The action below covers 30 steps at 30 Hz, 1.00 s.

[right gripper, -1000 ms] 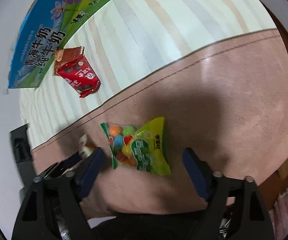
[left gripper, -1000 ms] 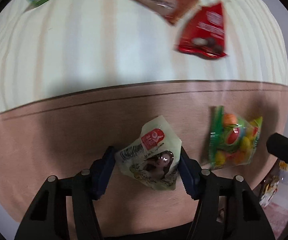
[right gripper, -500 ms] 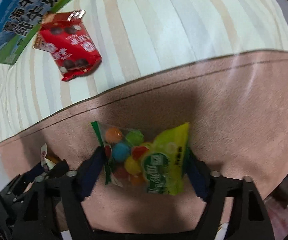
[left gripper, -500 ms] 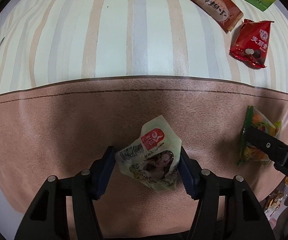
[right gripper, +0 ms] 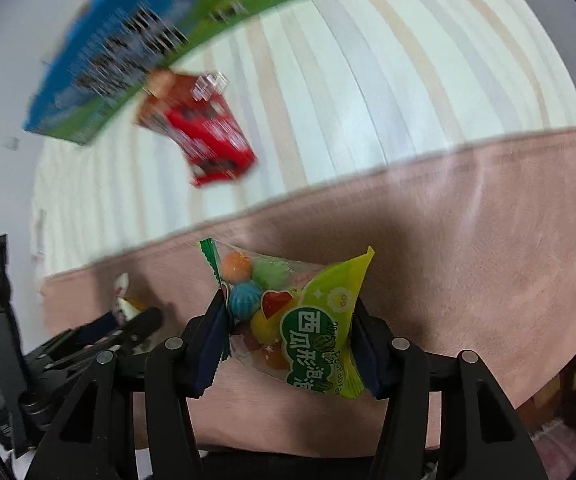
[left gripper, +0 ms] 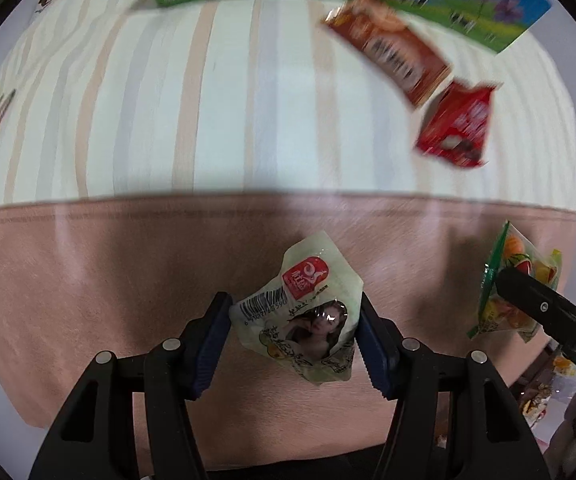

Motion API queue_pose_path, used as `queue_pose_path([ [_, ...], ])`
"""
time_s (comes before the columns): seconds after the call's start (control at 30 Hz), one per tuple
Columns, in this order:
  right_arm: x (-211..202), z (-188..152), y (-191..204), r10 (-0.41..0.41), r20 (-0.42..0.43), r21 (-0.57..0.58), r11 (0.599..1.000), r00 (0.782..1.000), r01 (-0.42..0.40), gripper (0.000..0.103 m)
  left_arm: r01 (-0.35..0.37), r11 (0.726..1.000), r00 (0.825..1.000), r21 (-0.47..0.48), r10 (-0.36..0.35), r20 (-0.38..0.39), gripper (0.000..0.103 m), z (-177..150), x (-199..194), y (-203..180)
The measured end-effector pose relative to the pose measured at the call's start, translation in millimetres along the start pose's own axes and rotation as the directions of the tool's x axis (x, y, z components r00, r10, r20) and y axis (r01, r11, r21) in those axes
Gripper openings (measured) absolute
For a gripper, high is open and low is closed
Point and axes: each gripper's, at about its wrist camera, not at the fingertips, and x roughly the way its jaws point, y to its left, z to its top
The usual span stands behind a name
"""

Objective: Organize snacks
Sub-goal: 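Carry both packs into the box and open both tools to release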

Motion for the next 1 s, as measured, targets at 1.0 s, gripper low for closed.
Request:
queue_pose_path([
  [1.0,-26.4,291.1,151.1,0.016,0.03,-0.262,0.965,0.999,-0.008,0.058,0.151,0.988,0.988,0.012,-0.152,0.014,0.058,331.1,-82.5,-2.5],
])
